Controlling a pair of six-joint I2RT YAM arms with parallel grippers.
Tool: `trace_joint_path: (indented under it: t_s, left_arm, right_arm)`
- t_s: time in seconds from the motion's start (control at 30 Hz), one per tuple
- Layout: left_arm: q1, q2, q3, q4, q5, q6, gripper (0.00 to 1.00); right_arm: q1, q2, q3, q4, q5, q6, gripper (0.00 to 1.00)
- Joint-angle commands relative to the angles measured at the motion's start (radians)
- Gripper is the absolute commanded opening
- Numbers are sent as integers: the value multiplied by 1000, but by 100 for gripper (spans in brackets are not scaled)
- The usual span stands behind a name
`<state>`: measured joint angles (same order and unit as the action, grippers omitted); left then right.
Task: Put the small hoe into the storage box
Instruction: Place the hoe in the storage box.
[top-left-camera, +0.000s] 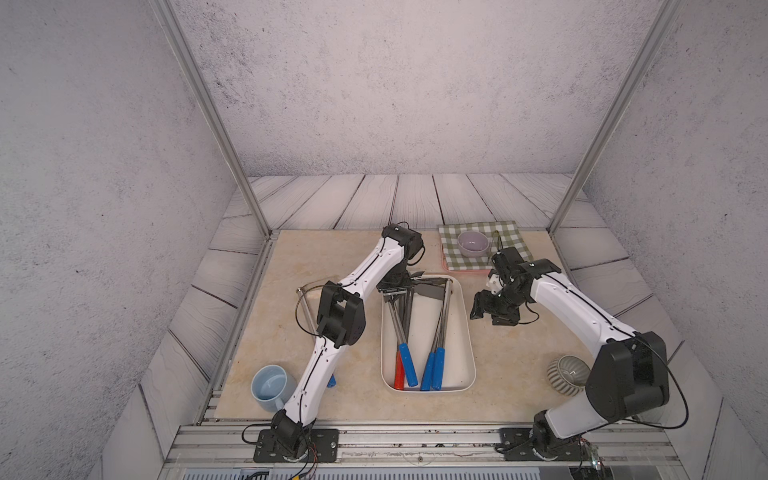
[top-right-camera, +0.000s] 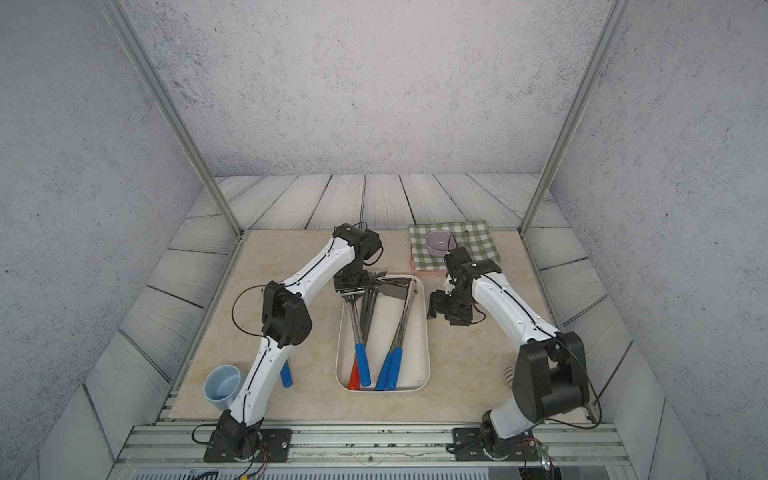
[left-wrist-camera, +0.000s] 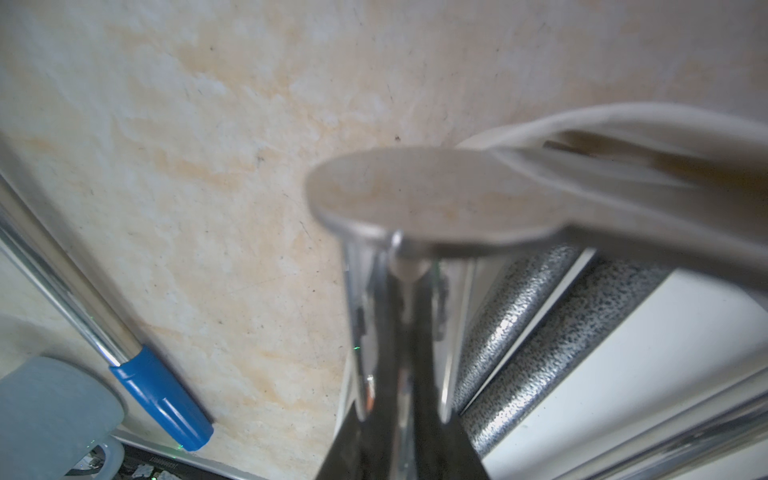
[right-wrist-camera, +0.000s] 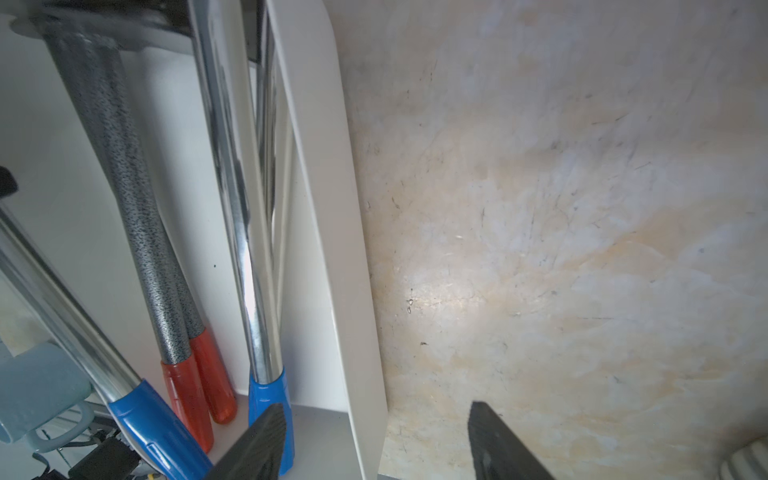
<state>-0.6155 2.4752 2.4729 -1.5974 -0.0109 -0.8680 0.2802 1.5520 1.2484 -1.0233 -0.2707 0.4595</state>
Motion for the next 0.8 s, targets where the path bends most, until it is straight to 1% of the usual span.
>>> trace_joint_path:
  t_s: [0.0, 0.2, 0.47, 0.77]
  left_arm:
    - [-5, 17, 41, -147, 10, 7, 0]
    - [-18, 57, 60, -147, 23, 9, 0]
    - [-21, 72, 61, -147, 25, 9, 0]
    - [-29, 86, 63, -121, 63, 18, 0]
  right_arm:
    - [-4, 35, -8, 21, -47, -7, 71]
    - [-3, 96, -6, 61, -85, 1, 72]
    - [-1, 168, -7, 90, -93, 4, 71]
    - [2, 228, -21, 130, -131, 13, 63]
